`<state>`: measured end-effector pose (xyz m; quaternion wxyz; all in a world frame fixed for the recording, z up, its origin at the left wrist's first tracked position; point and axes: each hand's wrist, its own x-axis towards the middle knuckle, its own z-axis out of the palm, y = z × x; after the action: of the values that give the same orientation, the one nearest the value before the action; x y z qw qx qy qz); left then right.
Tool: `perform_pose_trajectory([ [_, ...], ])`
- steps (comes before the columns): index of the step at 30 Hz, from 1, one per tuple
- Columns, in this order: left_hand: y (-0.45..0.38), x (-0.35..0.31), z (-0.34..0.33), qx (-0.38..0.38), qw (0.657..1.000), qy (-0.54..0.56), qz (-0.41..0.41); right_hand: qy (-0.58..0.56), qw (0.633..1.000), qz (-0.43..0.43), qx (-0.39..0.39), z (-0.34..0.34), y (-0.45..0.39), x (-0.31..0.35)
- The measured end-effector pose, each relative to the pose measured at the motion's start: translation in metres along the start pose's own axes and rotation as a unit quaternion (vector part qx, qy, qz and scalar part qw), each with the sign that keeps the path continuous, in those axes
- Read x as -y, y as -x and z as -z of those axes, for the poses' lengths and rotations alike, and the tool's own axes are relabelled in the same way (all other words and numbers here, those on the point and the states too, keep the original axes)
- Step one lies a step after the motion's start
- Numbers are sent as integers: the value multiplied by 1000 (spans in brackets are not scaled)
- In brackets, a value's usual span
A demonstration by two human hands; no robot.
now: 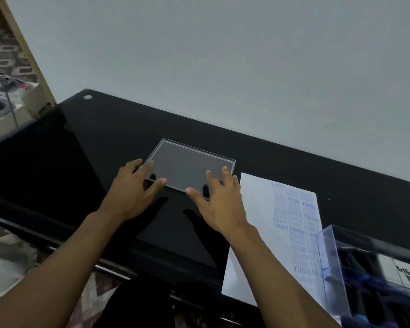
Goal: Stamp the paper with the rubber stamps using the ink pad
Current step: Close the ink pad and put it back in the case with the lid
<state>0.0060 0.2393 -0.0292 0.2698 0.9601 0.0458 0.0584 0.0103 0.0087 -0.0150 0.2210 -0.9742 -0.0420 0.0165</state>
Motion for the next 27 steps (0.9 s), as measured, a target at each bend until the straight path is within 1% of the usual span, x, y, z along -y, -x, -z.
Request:
perform_pose_trajectory([
  [5,-39,-1,-3,-1,998,-59,-4,14,1000,-22,2,-8,-20,1],
  [9,-57,-4,-8,-14,996,-84,1,27,999,-33,-11,-14,-27,3],
  [13,-61,-5,-13,-30,997,-78,3,37,999,-36,-16,-19,-28,7],
  [17,-61,-8,-12,-38,998,-43,13,5,998,-50,-30,-18,-27,12],
  [20,-57,-15,-8,-40,999,-7,30,-12,996,-55,-64,-14,-23,16],
  [24,-48,-19,-3,-42,997,26,62,-52,987,-56,-142,-7,-17,15],
  [27,-38,-25,0,-38,996,28,78,-79,980,-73,-165,3,-11,13],
])
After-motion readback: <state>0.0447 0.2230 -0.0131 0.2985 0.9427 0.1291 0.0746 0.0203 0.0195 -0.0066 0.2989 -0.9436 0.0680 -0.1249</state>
